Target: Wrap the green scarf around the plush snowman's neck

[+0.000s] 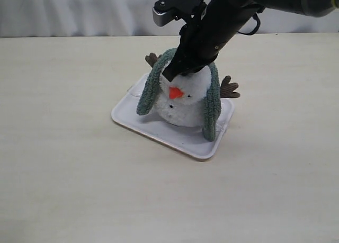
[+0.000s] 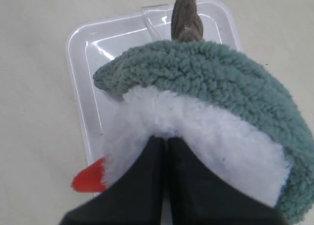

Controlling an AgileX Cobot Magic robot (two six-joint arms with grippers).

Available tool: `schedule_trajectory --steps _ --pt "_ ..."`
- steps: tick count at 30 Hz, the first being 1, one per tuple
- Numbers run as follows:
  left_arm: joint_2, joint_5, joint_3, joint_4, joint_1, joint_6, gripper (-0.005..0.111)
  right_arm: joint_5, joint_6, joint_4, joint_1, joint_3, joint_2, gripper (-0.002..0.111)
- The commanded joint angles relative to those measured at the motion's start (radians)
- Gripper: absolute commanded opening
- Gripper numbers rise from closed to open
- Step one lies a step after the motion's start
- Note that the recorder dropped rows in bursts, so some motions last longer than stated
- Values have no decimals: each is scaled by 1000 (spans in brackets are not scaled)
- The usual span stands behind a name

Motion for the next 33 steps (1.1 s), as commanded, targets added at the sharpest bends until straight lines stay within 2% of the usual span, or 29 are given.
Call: schedule_trajectory --steps 1,10,12,14,18,21,23,26,28,33 --pt "-3 -12 2 3 4 0 0 73 4 -38 -2 7 13 4" --pt "-3 -12 2 3 4 0 0 67 4 -34 -2 7 13 4" --pt "-3 -38 2 54 4 15 0 65 4 -34 -2 7 13 4" --pt "-3 -144 2 78 4 11 0 63 4 -34 -2 7 13 4" --pt "-3 -351 2 -159 4 -86 0 56 4 -34 -2 7 13 4" --pt "-3 -519 2 -233 4 -92 0 56 4 -34 -2 7 13 4" --pt "-3 -561 2 -260 4 -157 0 56 4 -34 -2 7 13 4" --pt "-3 -621 2 -216 -2 -317 0 60 4 -27 -2 7 13 4" --pt "-3 -679 2 -119 -3 -424 0 60 4 -27 -2 7 13 4" --pt "134 -701 -160 171 -3 -656 0 66 16 -27 -2 7 13 4"
